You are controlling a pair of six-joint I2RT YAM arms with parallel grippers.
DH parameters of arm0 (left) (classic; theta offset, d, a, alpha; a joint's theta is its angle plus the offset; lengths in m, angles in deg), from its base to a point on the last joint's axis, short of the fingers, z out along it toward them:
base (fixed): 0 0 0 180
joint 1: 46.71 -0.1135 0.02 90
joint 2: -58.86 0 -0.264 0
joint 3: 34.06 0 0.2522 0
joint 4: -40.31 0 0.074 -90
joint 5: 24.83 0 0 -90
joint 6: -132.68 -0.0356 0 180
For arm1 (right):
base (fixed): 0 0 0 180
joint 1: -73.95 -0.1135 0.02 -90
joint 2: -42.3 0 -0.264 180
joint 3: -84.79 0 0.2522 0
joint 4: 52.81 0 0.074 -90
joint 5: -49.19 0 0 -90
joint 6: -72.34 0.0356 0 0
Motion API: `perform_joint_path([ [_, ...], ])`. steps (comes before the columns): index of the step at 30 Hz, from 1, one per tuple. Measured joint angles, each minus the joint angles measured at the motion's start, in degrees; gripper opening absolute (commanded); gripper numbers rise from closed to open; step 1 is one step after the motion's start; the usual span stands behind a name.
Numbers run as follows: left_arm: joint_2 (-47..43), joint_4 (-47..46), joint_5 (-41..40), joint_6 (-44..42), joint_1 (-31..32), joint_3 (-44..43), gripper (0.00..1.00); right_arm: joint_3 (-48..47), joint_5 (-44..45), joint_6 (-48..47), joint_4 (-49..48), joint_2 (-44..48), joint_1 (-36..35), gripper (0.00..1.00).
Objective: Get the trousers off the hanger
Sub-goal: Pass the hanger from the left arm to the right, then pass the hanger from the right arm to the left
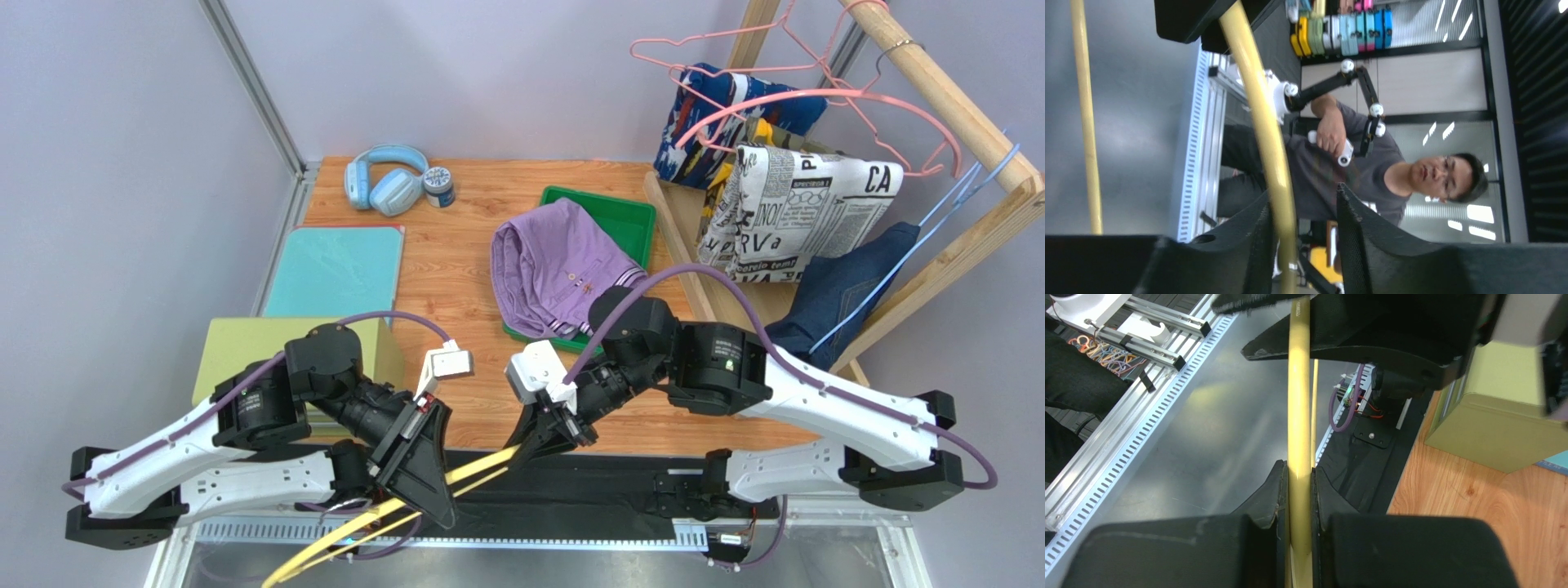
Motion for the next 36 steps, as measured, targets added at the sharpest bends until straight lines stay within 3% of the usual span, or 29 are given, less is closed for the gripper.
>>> perform_joint_path([
  [4,-0.1,-1.7,-4.4,-0.8,-0.2,-0.2,0.67,4.2,1.1,1.9,-0.9,3.1,-0.2,0.0],
  [11,0.1,1.5,-11.4,-4.8,-0.2,-4.7,0.7,5.3,1.3,4.9,-1.4,4.6,-0.3,0.0],
  [14,1.0,10.8,-21.5,-8.7,-0.2,-13.2,0.7,7.6,1.7,6.4,-0.9,7.3,-0.5,0.0],
  [19,-3.1,27.4,-48.8,-9.9,-0.4,-27.3,0.65,9.7,5.4,9.3,3.2,11.1,-0.8,0.0],
  [21,-8.4,30.8,-58.2,-8.7,-0.5,-27.9,0.62,9.8,9.0,11.0,4.5,12.6,-0.9,0.0],
  [25,-21.3,32.0,-69.6,-6.2,-0.5,-23.0,0.6,9.8,18.1,14.6,6.4,15.4,-0.9,0.0],
  [29,-23.5,32.6,-73.0,-5.2,-0.5,-20.9,0.61,9.7,28.1,17.8,9.0,18.1,-0.9,0.0],
  [36,-11.9,30.3,-69.5,-7.1,-0.5,-21.9,0.61,5.6,49.7,21.9,15.2,20.0,-0.9,0.0],
])
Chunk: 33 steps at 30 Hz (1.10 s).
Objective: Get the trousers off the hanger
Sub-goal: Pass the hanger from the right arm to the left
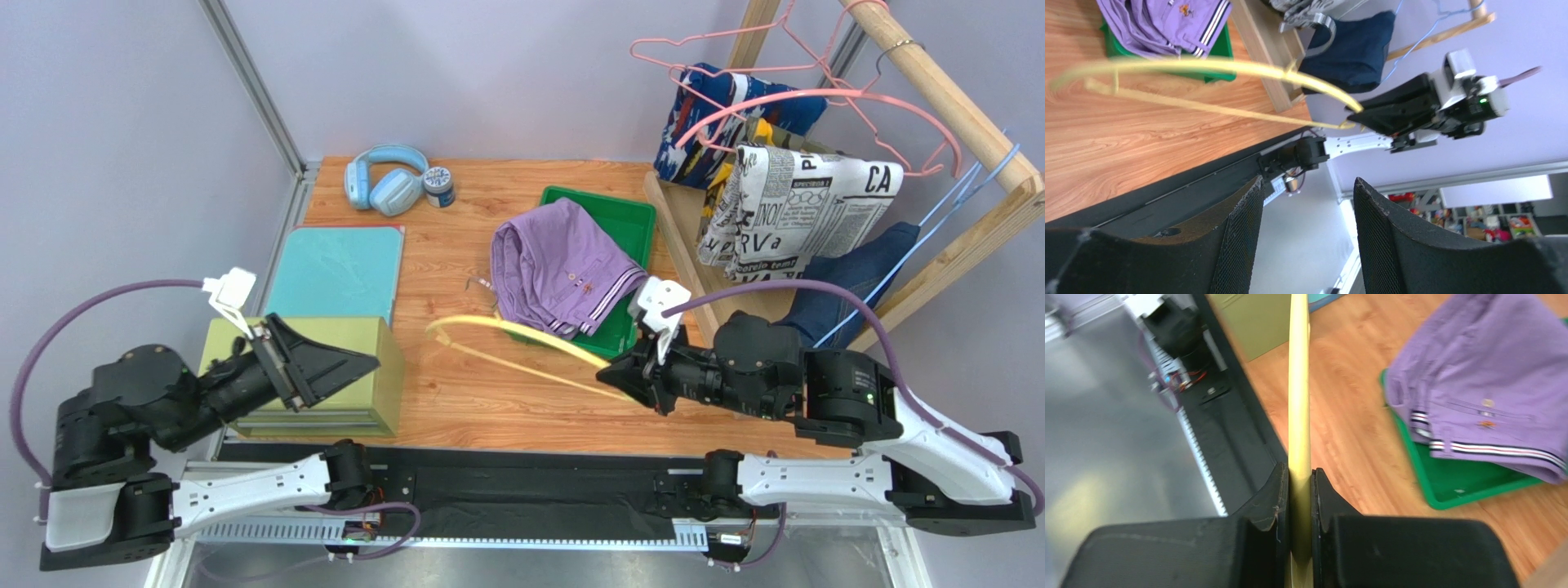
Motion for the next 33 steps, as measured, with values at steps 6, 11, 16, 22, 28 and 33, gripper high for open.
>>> perform_joint_path([
  [6,4.2,-3.7,3.4,-1.9,0.0,2.9,0.63,-4.0,14.7,2.4,3.2,0.5,0.0,0.0],
  [11,6.8,-10.2,4.6,-2.3,0.0,5.9,0.65,-5.6,28.3,5.2,3.3,0.9,0.0,0.0],
  [16,10.6,-27.7,2.5,-3.1,0.0,13.8,0.65,-0.8,35.0,5.9,-1.7,2.9,0.0,0.0],
  [22,27.9,-41.1,0.5,-4.8,-0.1,8.9,0.65,5.7,34.0,6.0,-6.6,4.6,0.0,0.0],
  [28,41.3,-47.4,2.5,-4.3,-0.8,3.4,0.65,7.6,31.5,6.4,-9.7,5.8,0.0,0.0],
  [33,45.7,-48.3,3.9,-1.8,-1.7,1.3,0.64,8.7,29.9,6.8,-10.9,8.6,0.0,0.0],
])
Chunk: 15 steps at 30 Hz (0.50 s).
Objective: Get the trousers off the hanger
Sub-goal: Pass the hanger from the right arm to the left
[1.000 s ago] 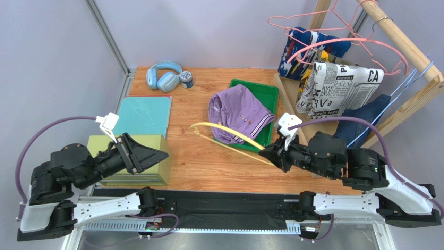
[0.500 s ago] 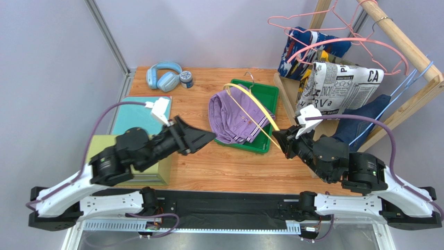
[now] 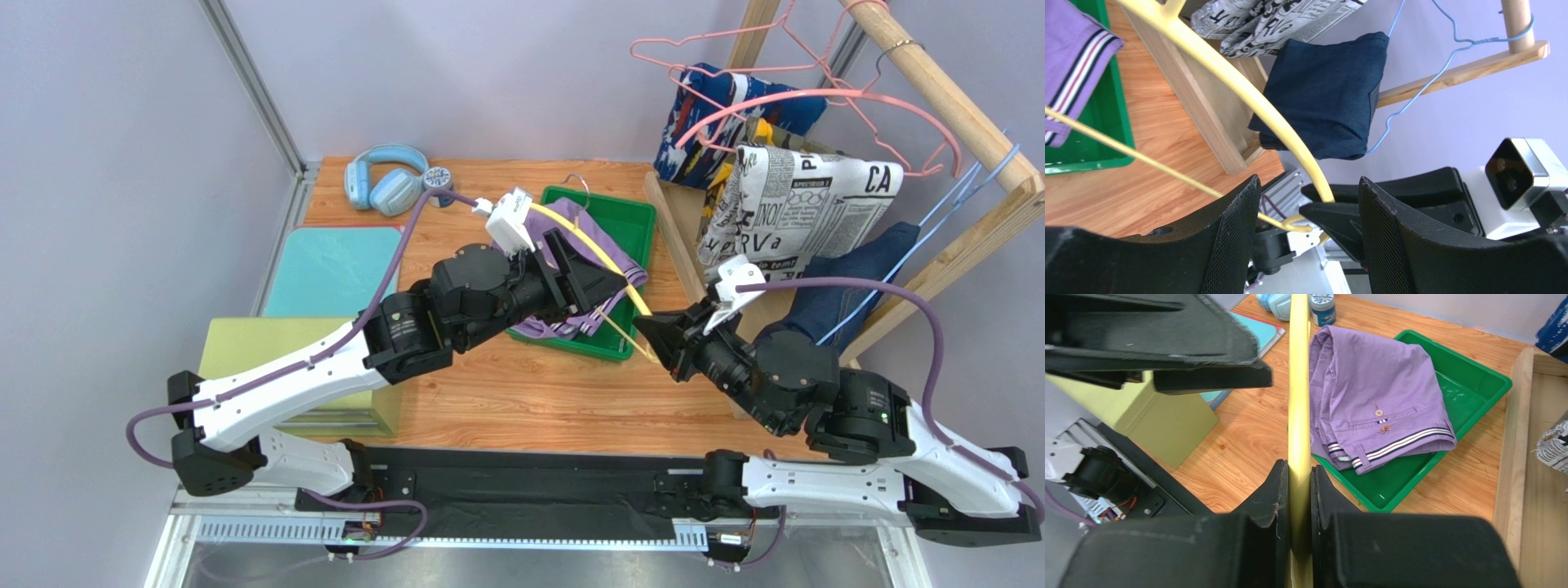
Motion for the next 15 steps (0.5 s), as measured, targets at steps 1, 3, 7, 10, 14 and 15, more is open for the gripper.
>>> perform_joint_path([
  [1,0.8,-0.3,0.3,0.4,-0.2,-0.7,0.62,0.0,-0.5,0.0,-0.1,0.4,0.0,0.0],
  [3,2.0,-1.0,0.6,1.2,-0.6,-1.6,0.6,0.1,-1.6,0.1,-0.4,1.1,0.0,0.0],
  [7,3.6,-1.2,1.0,2.3,-1.8,-2.6,0.53,0.8,-4.7,0.5,-0.9,1.8,0.0,0.0],
  [10,3.9,-0.5,1.2,3.4,-2.7,-2.6,0.24,1.6,-5.9,0.7,-1.3,2.2,0.1,0.0],
  [14,3.9,-1.5,3.4,6.3,-4.0,-2.2,0.0,1.7,-7.0,0.7,-1.8,2.5,0.5,0.01],
  [15,3.9,-2.7,4.8,7.4,-4.3,-2.2,0.0,1.7,-7.4,0.7,-1.7,2.4,0.6,0.03],
])
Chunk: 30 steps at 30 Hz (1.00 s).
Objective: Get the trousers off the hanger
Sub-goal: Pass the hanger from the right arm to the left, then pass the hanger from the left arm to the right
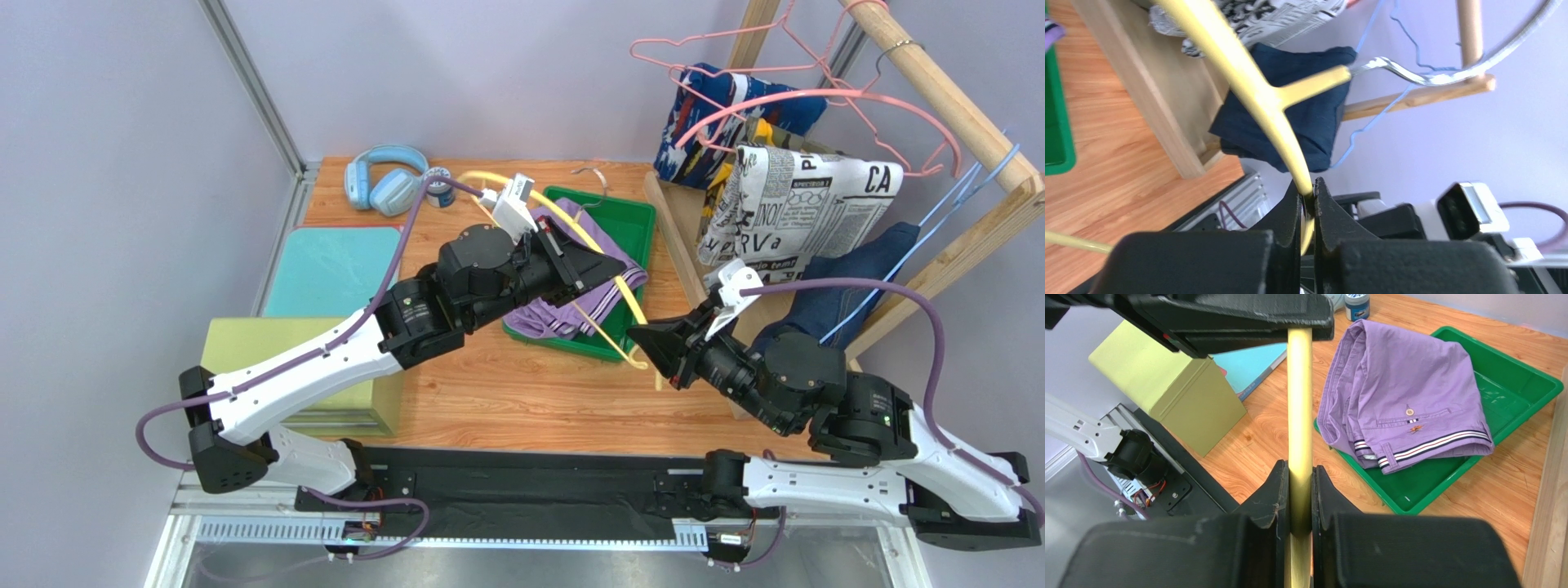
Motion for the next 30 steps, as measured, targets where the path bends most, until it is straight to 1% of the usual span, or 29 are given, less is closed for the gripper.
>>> perform_joint_path([
  [1,-0.1,-1.4,1.8,0.1,-0.2,0.0,0.0,0.0,-0.4,0.0,0.2,-0.1,0.1,0.06],
  [2,-0.5,-1.7,3.0,0.0,-0.4,0.0,0.0,-0.1,-1.0,0.0,0.2,-0.2,0.2,0.15],
  [4,-1.3,-2.0,6.8,-0.3,-1.2,0.4,0.0,-0.7,-3.1,0.3,0.5,-0.3,0.2,0.26],
  [5,-1.8,-2.0,8.7,-0.6,-1.7,0.7,0.0,-1.2,-4.7,0.7,0.8,-0.3,0.2,0.34],
  [7,-2.4,-1.7,12.1,-1.9,-2.2,0.9,0.0,-2.1,-8.3,1.8,1.8,-0.5,-0.1,0.45],
  [8,-2.7,-1.5,14.1,-3.0,-2.6,0.9,0.0,-2.4,-11.1,2.3,2.0,-0.6,-0.2,0.57],
  [9,-3.0,-1.2,16.1,-3.7,-2.8,0.9,0.0,-2.6,-13.2,3.0,2.0,-0.7,-0.2,0.61],
  [10,-3.4,-0.7,18.3,-4.5,-3.1,1.0,0.0,-2.8,-15.3,3.6,1.9,-0.9,-0.3,0.63],
  [13,-4.7,0.4,24.2,-6.2,-3.4,1.1,0.0,-3.5,-22.3,5.2,1.9,-2.5,-0.3,0.65],
  [20,-11.8,0.3,36.1,-7.4,-3.3,5.3,0.0,-5.6,-33.9,10.1,0.2,-8.6,-0.3,0.6],
  [25,-15.2,-2.2,41.6,-7.4,-3.4,7.7,0.0,-5.3,-39.9,13.8,-3.4,-9.5,-0.6,0.54],
  [30,-16.8,-3.0,46.3,-6.7,-3.3,10.1,0.0,-2.0,-45.0,17.7,-10.2,-8.3,-0.6,0.49],
])
